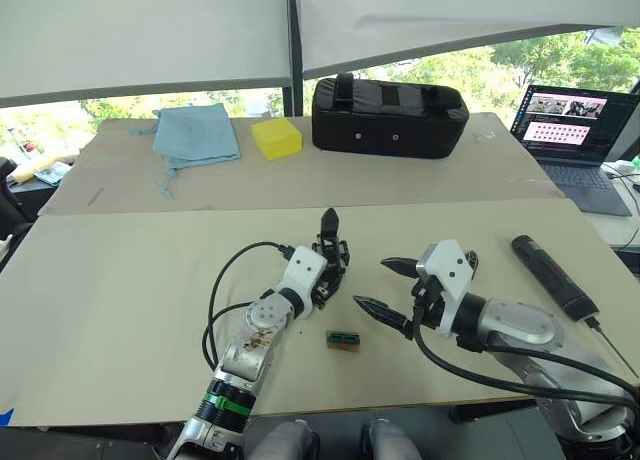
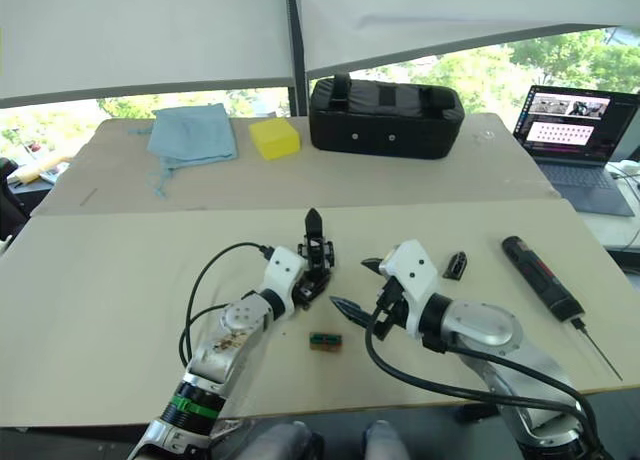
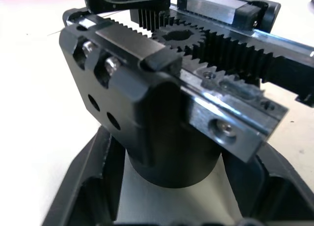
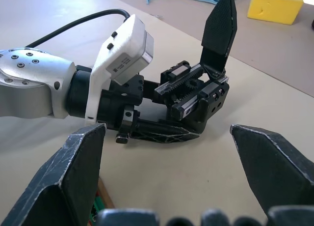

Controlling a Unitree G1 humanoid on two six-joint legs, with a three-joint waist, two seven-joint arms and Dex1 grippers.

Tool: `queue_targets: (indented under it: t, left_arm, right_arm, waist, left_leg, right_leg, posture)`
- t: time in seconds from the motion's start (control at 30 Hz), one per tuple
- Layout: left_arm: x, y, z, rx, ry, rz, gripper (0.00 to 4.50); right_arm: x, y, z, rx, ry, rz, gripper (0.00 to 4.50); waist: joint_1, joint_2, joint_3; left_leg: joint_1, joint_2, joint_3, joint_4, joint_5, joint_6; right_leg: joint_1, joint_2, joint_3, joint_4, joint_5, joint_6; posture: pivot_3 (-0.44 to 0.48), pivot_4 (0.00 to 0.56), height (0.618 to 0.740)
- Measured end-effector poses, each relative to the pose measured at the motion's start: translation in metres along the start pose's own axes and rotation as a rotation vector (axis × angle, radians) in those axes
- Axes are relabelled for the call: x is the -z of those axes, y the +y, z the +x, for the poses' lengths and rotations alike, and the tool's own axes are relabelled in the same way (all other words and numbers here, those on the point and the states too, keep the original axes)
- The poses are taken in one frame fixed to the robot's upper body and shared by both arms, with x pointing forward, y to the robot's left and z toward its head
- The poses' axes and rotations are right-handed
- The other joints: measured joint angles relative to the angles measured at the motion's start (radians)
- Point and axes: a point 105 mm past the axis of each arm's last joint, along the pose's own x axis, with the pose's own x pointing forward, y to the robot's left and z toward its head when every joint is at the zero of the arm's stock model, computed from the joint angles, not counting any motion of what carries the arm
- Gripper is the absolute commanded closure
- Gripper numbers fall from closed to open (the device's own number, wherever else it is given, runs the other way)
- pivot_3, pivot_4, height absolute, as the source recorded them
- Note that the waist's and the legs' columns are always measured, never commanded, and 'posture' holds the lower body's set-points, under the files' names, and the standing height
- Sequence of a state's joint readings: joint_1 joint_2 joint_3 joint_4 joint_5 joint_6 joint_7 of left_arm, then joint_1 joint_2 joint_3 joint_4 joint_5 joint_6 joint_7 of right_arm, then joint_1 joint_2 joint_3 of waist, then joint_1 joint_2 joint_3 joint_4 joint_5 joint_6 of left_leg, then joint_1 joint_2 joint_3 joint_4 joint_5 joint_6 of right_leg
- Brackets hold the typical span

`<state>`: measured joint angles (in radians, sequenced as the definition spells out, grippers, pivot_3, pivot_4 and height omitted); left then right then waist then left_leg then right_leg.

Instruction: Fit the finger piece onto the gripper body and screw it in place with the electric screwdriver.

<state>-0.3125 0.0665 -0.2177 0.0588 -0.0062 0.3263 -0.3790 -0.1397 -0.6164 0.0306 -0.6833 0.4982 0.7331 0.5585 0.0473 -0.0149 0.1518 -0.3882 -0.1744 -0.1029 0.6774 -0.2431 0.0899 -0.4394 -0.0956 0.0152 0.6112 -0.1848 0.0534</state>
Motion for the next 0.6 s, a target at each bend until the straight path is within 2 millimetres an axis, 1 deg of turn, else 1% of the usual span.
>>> queue_targets:
  t: [0.03, 0.1, 0.17, 0.23, 0.3, 0.33, 0.4, 0.47, 0.53, 0.57, 0.6]
  left_arm:
    - [0.001, 0.000, -0.001, 0.011, 0.003, 0.001, 0.13]
    - [0.002, 0.004, -0.005, 0.024, 0.010, 0.002, 0.13]
    - [0.005, 0.008, -0.014, 0.044, 0.021, 0.005, 0.13]
    - [0.008, 0.016, -0.025, 0.066, 0.040, 0.015, 0.13]
    - [0.011, 0.027, -0.039, 0.108, 0.076, 0.057, 0.13]
    - [0.012, 0.036, -0.048, 0.138, 0.101, 0.097, 0.13]
    - [0.011, 0.048, -0.060, 0.216, 0.146, 0.158, 0.13]
    - [0.009, 0.056, -0.068, 0.289, 0.179, 0.183, 0.13]
    - [0.003, 0.061, -0.076, 0.380, 0.195, 0.182, 0.13]
    - [-0.008, 0.059, -0.079, 0.444, 0.170, 0.171, 0.13]
    - [-0.015, 0.056, -0.080, 0.479, 0.152, 0.166, 0.13]
  right_arm:
    - [0.000, 0.001, 0.000, -0.007, -0.004, 0.007, 0.00]
    - [0.001, 0.002, -0.001, -0.025, 0.004, 0.009, 0.00]
    - [0.003, 0.002, -0.005, -0.041, 0.028, -0.004, 0.00]
    - [0.002, -0.005, -0.013, -0.035, 0.061, -0.003, 0.00]
    - [-0.003, -0.015, -0.021, -0.026, 0.075, 0.038, 0.00]
    - [-0.012, -0.023, -0.025, -0.014, 0.063, 0.068, 0.00]
    - [-0.031, -0.043, -0.033, 0.016, 0.054, 0.134, 0.00]
    - [-0.041, -0.062, -0.041, 0.064, 0.095, 0.186, 0.00]
    - [-0.038, -0.082, -0.045, 0.121, 0.188, 0.293, 0.00]
    - [-0.031, -0.096, -0.047, 0.169, 0.249, 0.392, 0.00]
    - [-0.026, -0.102, -0.049, 0.197, 0.280, 0.434, 0.00]
  waist:
    - [0.000, 0.001, 0.000]
    - [-0.002, 0.001, -0.001]
    - [-0.006, 0.002, -0.001]
    - [-0.012, 0.002, -0.001]
    - [-0.016, 0.003, -0.001]
    - [-0.020, 0.003, -0.001]
    - [-0.022, 0.005, 0.000]
    - [-0.019, 0.007, 0.000]
    - [-0.017, 0.007, 0.001]
    - [-0.014, 0.007, 0.001]
    - [-0.010, 0.007, 0.001]
  left_leg:
    - [0.000, 0.000, 0.000, 0.000, 0.000, 0.000]
    - [0.000, 0.000, 0.000, 0.000, 0.000, 0.000]
    - [0.000, 0.000, 0.000, 0.000, 0.000, 0.000]
    - [0.000, 0.001, 0.001, -0.001, 0.000, 0.000]
    - [0.000, 0.003, 0.001, -0.001, 0.000, -0.001]
    - [0.000, 0.004, 0.001, -0.001, -0.001, -0.001]
    - [0.000, 0.005, 0.001, -0.001, -0.004, 0.004]
    - [0.000, 0.006, 0.001, -0.002, -0.005, 0.005]
    - [-0.002, 0.006, 0.001, -0.001, -0.005, 0.005]
    - [-0.002, 0.006, 0.001, -0.001, -0.005, 0.005]
    - [-0.003, 0.005, 0.001, -0.001, -0.004, 0.005]
  right_leg:
    - [0.000, 0.000, 0.000, 0.000, 0.000, 0.000]
    - [0.000, 0.000, 0.000, 0.000, 0.000, 0.000]
    - [0.000, 0.000, 0.000, 0.000, 0.000, 0.000]
    - [0.000, 0.001, 0.001, 0.000, 0.000, 0.000]
    - [0.000, 0.001, 0.001, 0.001, 0.000, -0.001]
    - [0.000, 0.001, 0.001, 0.001, 0.001, -0.002]
    - [-0.001, 0.002, 0.000, 0.000, 0.002, -0.004]
    - [-0.001, 0.002, -0.001, 0.000, 0.002, -0.005]
    - [-0.002, 0.001, -0.001, -0.001, 0.003, -0.006]
    - [-0.003, 0.000, -0.001, -0.001, 0.003, -0.006]
    - [-0.003, -0.001, -0.001, -0.001, 0.003, -0.006]
  posture:
    - [0.000, 0.150, 0.740]
    - [0.000, 0.150, 0.740]
    - [0.000, 0.150, 0.740]
    - [0.000, 0.150, 0.740]
    - [0.000, 0.150, 0.740]
    - [0.000, 0.150, 0.740]
    - [0.000, 0.150, 0.740]
    - [0.000, 0.150, 0.740]
    - [0.000, 0.150, 0.740]
    - [0.000, 0.150, 0.740]
    - [0.000, 0.150, 0.740]
